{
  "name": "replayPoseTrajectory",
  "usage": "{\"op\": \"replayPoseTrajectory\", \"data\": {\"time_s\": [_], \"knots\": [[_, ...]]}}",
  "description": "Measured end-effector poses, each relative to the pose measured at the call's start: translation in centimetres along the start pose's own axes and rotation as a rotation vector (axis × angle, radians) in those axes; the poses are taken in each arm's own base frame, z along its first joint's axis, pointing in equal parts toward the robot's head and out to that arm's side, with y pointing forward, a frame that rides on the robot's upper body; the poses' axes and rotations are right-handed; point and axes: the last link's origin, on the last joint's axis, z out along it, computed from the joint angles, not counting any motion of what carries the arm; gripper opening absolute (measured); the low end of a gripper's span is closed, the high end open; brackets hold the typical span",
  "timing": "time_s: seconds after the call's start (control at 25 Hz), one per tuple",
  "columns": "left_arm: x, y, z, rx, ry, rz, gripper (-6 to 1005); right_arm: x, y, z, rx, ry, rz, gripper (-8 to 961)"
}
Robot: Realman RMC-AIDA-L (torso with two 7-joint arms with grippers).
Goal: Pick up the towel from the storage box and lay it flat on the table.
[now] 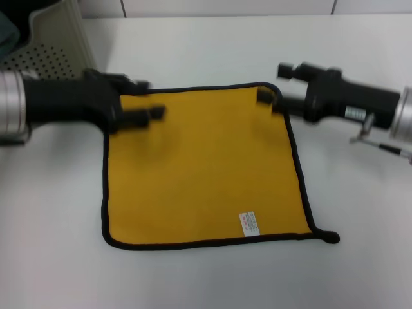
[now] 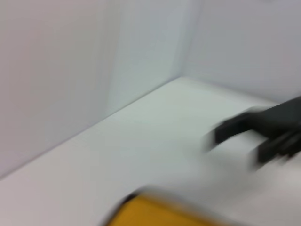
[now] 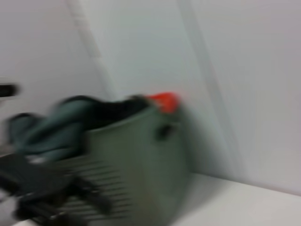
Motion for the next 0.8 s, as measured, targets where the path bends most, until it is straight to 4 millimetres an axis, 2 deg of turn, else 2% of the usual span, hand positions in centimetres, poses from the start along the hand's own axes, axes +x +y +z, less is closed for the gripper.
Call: {"op": "replayPoseTrajectory", "data": {"time_s": [0.08,0.16,0.28,0.32,0.48,0.8], "knots": [[-0.1,2.6,-0.6,-0.159,0.115,0.12,499,0.4,1.8,-0.6,-0.123,0.012,-0.041,701],[-0.6,5.0,-1.6,-0.31,0.267,0.22,539,1.2,3.7,-1.3,-0.252,0.044,-0.054,755],[-1.9,7.1,-2.8,-0.428,0.414,0.242,557,2.1,6.1,-2.5,-0.397,0.042,-0.033,835],[-2.2,7.3,-3.0,-0.435,0.425,0.231,556,2.3,6.8,-2.7,-0.43,0.033,-0.026,862],[-3.8,7.8,-3.9,-0.405,0.436,0.18,554,2.1,8.2,-3.1,-0.524,0.009,-0.02,860],[-4.8,7.5,-4.8,-0.369,0.453,0.12,554,1.4,8.1,-2.3,-0.552,0.013,-0.031,863]]}}
